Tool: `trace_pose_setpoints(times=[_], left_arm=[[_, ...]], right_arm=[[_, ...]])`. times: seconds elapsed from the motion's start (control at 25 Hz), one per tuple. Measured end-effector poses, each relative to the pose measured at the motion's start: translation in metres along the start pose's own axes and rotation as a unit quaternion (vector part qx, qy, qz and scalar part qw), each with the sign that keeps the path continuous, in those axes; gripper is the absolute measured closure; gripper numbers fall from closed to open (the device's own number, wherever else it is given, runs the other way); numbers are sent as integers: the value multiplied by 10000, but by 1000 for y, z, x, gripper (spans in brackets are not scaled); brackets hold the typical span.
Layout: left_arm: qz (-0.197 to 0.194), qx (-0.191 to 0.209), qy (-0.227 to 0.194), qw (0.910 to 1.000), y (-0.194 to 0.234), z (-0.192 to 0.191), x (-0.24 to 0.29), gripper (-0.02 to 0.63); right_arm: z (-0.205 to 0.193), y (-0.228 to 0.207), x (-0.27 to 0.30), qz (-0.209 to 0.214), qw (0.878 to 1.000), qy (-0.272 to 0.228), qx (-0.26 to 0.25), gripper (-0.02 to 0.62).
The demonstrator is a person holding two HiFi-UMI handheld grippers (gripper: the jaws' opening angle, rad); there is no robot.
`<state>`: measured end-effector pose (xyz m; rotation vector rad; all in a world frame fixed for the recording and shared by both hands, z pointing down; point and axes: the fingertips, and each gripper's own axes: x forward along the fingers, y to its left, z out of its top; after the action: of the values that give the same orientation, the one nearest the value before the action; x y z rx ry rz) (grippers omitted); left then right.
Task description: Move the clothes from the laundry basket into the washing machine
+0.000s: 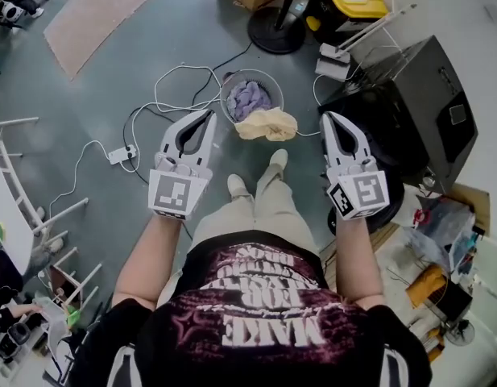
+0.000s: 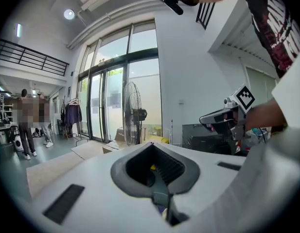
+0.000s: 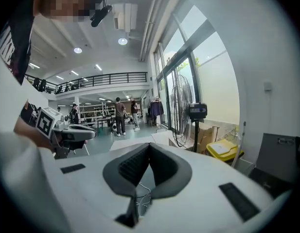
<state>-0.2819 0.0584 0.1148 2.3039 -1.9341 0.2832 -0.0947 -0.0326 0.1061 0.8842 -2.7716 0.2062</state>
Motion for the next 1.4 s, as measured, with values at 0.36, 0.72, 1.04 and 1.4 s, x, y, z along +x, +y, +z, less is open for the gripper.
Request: trace_pose_setpoints(times=[0.36,0.72,1.04,1.4], left_arm=[[107,-66,276,9995,2,-49,30,601],[90,-162,477,9987,-15,-101,75,601],[37,-175,614,9980,-26,-143,112,601],[94,-327,651,9973,-29,-190,137,601]], right_arm=[[-69,-19,36,213,9989,333,253,592],[-125,-42,66,412,9977,485,220,592],[-179,-65,75,338,9963,678,398,592],[-233,-89,91,313,9948,914,325,592]])
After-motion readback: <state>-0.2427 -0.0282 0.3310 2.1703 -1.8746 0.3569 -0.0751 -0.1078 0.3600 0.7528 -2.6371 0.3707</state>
